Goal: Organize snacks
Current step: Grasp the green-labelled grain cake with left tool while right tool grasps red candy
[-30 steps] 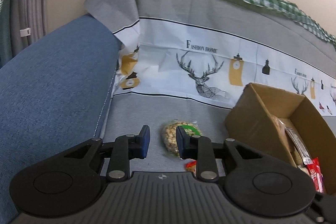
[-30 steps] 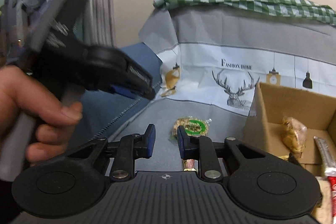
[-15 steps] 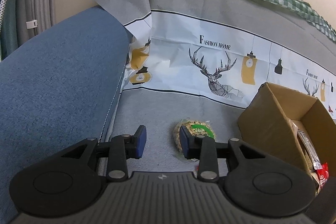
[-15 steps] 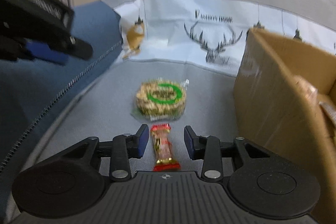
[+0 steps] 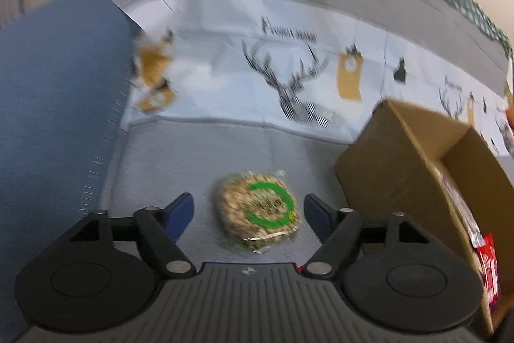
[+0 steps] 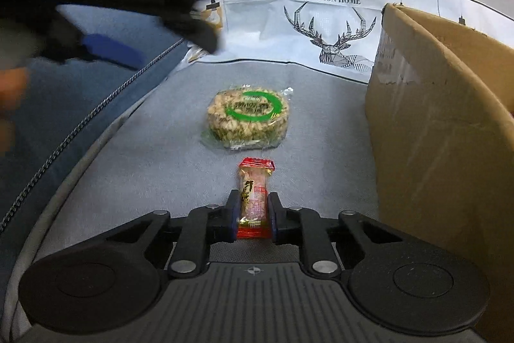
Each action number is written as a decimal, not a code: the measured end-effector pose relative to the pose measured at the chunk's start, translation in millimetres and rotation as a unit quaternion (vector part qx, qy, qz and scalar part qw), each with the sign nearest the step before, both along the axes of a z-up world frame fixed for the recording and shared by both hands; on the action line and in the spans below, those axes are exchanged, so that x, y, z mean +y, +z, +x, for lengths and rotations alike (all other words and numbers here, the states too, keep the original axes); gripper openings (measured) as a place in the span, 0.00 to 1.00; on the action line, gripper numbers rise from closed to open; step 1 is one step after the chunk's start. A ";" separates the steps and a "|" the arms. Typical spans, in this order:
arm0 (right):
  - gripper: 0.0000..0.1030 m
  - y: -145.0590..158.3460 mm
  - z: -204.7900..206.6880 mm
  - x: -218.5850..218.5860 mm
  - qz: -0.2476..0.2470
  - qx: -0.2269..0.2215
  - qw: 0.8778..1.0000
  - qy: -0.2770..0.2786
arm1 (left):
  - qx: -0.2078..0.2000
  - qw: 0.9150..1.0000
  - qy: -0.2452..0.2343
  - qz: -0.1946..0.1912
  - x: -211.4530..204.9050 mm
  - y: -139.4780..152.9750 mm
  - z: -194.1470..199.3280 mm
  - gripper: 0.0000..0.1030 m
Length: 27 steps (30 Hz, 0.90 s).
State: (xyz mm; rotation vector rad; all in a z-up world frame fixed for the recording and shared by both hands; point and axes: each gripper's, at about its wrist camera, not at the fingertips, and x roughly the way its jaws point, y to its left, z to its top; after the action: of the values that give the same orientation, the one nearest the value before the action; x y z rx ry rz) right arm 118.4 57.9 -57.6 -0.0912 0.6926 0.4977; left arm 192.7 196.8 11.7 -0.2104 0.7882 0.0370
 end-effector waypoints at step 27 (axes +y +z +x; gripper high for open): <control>0.18 5.4 -15.3 -11.6 -0.038 -0.011 0.998 0.045 | 0.081 0.995 -0.016 0.057 -19.5 -42.9 50.9 0.81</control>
State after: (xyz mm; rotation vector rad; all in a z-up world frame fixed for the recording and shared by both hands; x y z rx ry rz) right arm 103.1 46.3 -52.2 -0.1997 0.6879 0.5558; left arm 243.6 177.3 -31.3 -0.0867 0.9473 0.0699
